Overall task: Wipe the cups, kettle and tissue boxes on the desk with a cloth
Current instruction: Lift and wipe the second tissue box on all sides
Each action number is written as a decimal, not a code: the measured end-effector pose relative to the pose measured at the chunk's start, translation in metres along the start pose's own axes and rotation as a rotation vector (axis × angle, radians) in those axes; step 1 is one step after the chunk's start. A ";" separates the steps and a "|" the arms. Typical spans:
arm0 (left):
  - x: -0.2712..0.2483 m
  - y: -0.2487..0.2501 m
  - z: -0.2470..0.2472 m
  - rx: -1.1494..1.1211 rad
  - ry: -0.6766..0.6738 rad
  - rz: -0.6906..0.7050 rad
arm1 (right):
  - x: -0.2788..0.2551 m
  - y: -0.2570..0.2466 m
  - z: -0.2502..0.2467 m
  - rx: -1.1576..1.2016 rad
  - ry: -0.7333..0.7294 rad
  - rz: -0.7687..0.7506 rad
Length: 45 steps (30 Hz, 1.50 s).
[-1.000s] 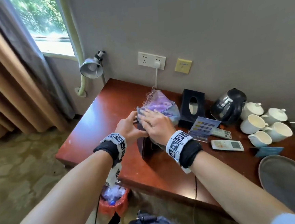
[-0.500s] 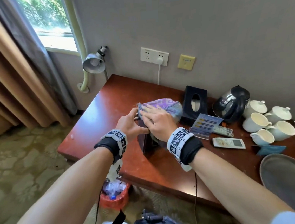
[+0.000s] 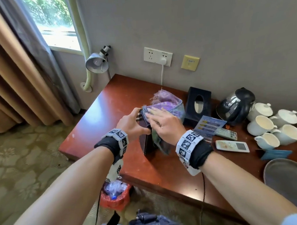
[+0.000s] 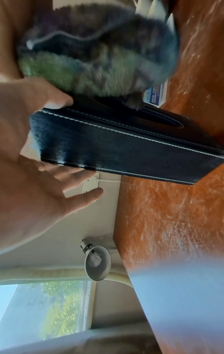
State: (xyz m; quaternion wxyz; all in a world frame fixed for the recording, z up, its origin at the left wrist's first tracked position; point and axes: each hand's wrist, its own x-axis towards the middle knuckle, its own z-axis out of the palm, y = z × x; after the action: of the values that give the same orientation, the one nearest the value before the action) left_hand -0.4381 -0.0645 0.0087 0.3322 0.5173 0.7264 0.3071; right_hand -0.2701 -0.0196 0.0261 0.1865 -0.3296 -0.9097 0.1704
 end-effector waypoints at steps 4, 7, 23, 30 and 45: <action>0.002 -0.003 0.001 -0.012 -0.006 -0.026 | 0.001 0.041 -0.030 -0.018 0.072 0.188; 0.003 -0.002 0.002 -0.002 -0.003 -0.029 | 0.002 0.045 -0.039 -0.046 0.111 0.321; 0.001 0.004 -0.003 0.076 -0.009 -0.009 | 0.004 0.047 -0.037 0.002 0.156 0.302; -0.004 0.007 -0.002 0.137 0.001 0.007 | 0.006 -0.005 0.007 -0.039 0.221 0.032; -0.008 0.008 0.000 0.109 -0.018 -0.007 | 0.004 0.028 -0.003 -0.033 0.299 0.114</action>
State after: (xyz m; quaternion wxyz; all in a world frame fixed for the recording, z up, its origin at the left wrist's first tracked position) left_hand -0.4319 -0.0695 0.0161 0.3111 0.5347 0.7410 0.2614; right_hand -0.2560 0.0039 0.0175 0.3043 -0.4055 -0.8543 0.1150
